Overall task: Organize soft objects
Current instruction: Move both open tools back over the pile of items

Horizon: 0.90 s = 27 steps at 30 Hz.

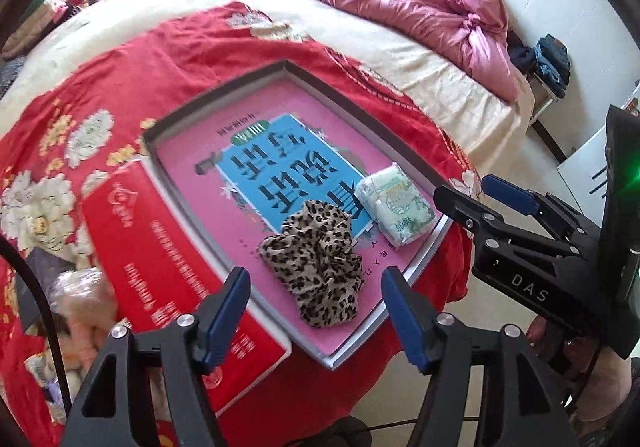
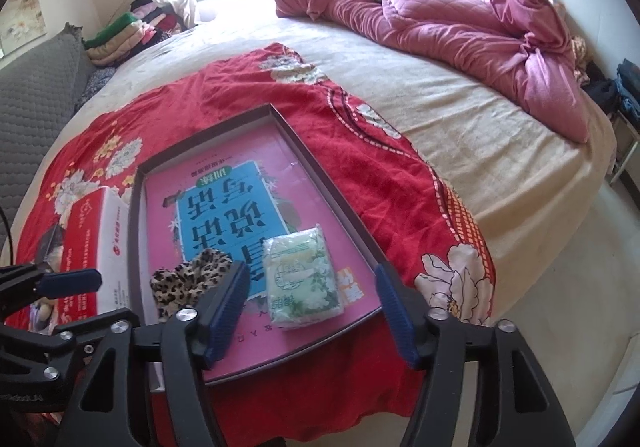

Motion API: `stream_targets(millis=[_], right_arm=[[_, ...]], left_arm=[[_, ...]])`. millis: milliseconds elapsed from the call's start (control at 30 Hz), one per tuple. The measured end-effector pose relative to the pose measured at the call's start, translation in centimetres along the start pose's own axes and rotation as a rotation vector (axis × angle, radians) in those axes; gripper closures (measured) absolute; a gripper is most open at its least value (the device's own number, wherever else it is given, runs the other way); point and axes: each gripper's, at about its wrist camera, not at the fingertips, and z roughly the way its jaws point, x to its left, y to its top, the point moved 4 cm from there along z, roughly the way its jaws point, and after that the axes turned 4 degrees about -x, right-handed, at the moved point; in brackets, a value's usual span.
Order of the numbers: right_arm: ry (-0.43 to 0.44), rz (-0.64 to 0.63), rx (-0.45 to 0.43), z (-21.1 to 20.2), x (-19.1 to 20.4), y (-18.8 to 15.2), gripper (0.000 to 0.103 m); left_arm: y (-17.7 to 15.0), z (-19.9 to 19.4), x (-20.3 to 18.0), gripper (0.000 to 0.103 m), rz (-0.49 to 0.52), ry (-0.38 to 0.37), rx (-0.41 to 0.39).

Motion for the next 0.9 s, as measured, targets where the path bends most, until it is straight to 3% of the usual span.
stream_targets(millis=[67,233,900], right_arm=[[0.002,-0.005,-0.008,-0.6,0.5,0.1,0.032],[-0.004,-0.037,-0.042,-2.6,2.2,0.6,0.03],[0.018,-0.145,-0.137,-7.9,10.1,0.8,0.028]], left_arm=[[-0.1,-1.1,0.3,0.025,-0.007,0.0,-0.021],[-0.4,-3.5,1.4,0.023,-0.017,0.041,-0.071],[-3.9,-10.1,8.6,0.023,-0.165,0.107,-0.146]])
